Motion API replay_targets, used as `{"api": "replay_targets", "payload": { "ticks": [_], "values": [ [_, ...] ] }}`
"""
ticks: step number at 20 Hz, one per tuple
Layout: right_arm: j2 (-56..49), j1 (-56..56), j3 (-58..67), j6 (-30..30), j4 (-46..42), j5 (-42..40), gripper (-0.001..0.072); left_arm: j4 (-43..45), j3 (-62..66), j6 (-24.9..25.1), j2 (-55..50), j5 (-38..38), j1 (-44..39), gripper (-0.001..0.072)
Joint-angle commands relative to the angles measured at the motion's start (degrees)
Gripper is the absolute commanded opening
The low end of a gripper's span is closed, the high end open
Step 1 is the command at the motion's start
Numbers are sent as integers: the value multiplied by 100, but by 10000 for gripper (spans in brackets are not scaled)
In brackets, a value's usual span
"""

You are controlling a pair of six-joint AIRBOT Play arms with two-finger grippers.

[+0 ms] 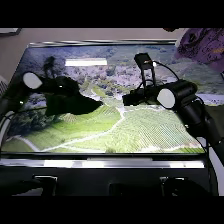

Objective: Fold the clothes and pants, and hang the long-sleeved shirts on hangers.

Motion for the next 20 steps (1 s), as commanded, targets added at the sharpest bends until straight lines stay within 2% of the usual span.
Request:
{"api": "replay_targets", "payload": {
  "ticks": [1, 4, 5, 6, 7, 8, 10, 15, 18, 20],
  "values": [
    [2, 4, 7, 2, 2, 0, 33, -199, -42, -466, -39, 343, -1300, 17],
    [2, 4, 7, 4, 13, 0, 33, -195, -59, -693, -291, 643, -2072, 19],
    [2, 4, 7, 4, 11, 2, 33, -197, -59, -693, -409, 684, -2273, 60],
    [2, 4, 7, 2, 9, 0, 33, -197, -59, -693, -498, 664, -2385, 286],
    [2, 4, 7, 4, 9, 0, 33, -197, -57, -695, -518, 588, -2398, 567],
    [2, 4, 7, 4, 13, 0, 33, -199, -39, -667, -444, 459, -2299, 641],
    [2, 4, 7, 4, 70, -9, 33, -192, -33, -509, -81, 157, -1849, 641],
    [2, 4, 7, 4, 70, -470, 33, -129, -35, 334, 1239, -719, 278, 640],
    [2, 4, 7, 4, 52, -446, 33, -129, -35, 866, 1554, -1084, 1419, 640],
    [2, 4, 7, 15, 70, -426, 33, -133, -35, 901, 1552, -1139, 1976, 639]
  ]
}}
